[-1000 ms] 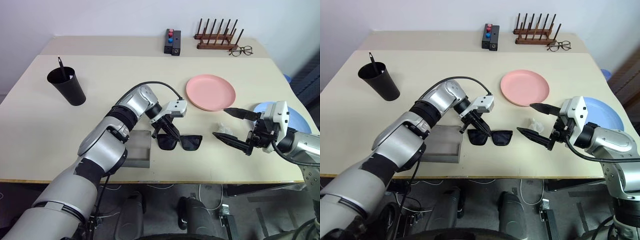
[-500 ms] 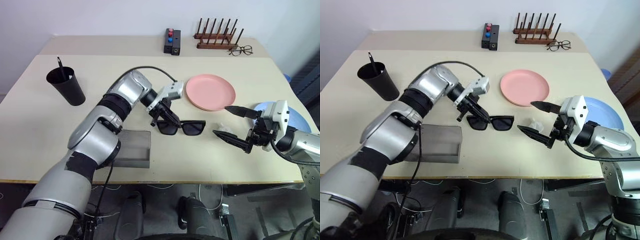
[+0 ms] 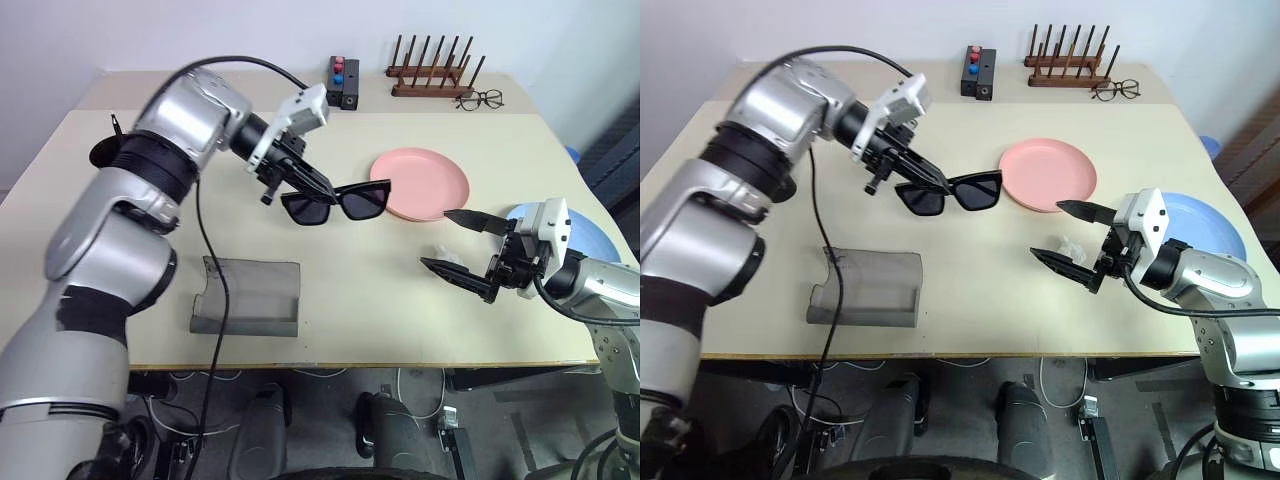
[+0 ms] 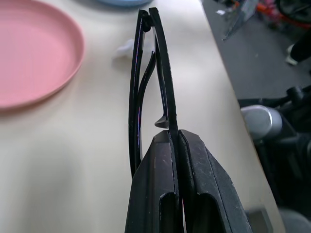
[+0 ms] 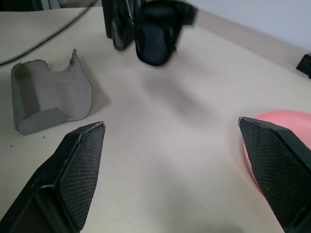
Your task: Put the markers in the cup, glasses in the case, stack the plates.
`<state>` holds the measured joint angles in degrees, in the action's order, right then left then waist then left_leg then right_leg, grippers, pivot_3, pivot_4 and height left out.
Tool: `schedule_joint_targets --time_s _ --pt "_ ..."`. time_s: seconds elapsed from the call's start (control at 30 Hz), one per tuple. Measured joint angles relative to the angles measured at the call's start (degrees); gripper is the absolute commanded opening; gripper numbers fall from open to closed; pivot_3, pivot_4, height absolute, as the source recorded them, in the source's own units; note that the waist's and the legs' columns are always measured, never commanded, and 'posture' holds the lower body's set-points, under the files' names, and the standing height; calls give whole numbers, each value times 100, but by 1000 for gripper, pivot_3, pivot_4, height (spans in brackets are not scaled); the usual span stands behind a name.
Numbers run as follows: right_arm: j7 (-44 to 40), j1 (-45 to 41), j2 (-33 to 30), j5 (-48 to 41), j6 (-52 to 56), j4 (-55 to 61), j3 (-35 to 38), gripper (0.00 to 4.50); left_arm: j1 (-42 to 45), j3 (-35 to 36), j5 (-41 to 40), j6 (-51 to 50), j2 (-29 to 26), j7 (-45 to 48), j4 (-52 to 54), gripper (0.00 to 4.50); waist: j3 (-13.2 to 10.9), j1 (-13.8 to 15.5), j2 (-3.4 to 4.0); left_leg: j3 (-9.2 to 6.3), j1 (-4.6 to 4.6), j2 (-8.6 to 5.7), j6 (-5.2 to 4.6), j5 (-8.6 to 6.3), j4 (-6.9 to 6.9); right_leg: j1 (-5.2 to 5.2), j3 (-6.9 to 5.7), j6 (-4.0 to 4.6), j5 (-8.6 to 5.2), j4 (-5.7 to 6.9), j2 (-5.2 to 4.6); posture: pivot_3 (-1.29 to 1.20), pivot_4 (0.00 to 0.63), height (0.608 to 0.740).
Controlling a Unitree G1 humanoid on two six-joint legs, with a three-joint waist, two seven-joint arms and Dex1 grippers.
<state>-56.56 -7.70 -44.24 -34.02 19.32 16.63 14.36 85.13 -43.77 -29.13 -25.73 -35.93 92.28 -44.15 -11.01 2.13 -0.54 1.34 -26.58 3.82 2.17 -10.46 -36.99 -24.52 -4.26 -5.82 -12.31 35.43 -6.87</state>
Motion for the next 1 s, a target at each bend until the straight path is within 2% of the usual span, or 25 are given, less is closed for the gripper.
schedule_joint_targets --time_s 0.2,0.43,0.63,0.77,1.0 --pt "-16 -121 14 5 -1 -42 -49 4500 18 -411 -701 -365 -1040 3 1013 52 -2 3 2 0 -1 0 0 0 0 -3 3 0 0 1 0 0 150 740" --pt "-47 -264 41 11 -2 -125 -126 4500 133 -569 -1112 -536 -1853 2 1348 52 -3 5 3 1 -2 0 1 0 1 -4 3 -4 -3 1 0 0 150 740" --pt "-127 -309 42 -9 6 -160 -162 4500 67 -1054 -1581 -682 -2674 1 2086 52 -5 7 6 3 -2 0 1 0 2 -6 7 -4 -3 1 0 0 150 740" --pt "-205 -311 75 -333 90 -77 -92 4500 -156 -1354 -1771 -751 -3225 2 2570 52 -6 3 11 5 1 0 1 0 3 -6 13 -5 -4 2 0 0 150 740" --pt "-256 -220 275 -688 102 457 -54 4500 -940 -1343 -1975 -924 -3636 0 2940 52 -7 14 11 6 2 0 1 0 1 -5 14 -6 -4 7 0 0 150 740"
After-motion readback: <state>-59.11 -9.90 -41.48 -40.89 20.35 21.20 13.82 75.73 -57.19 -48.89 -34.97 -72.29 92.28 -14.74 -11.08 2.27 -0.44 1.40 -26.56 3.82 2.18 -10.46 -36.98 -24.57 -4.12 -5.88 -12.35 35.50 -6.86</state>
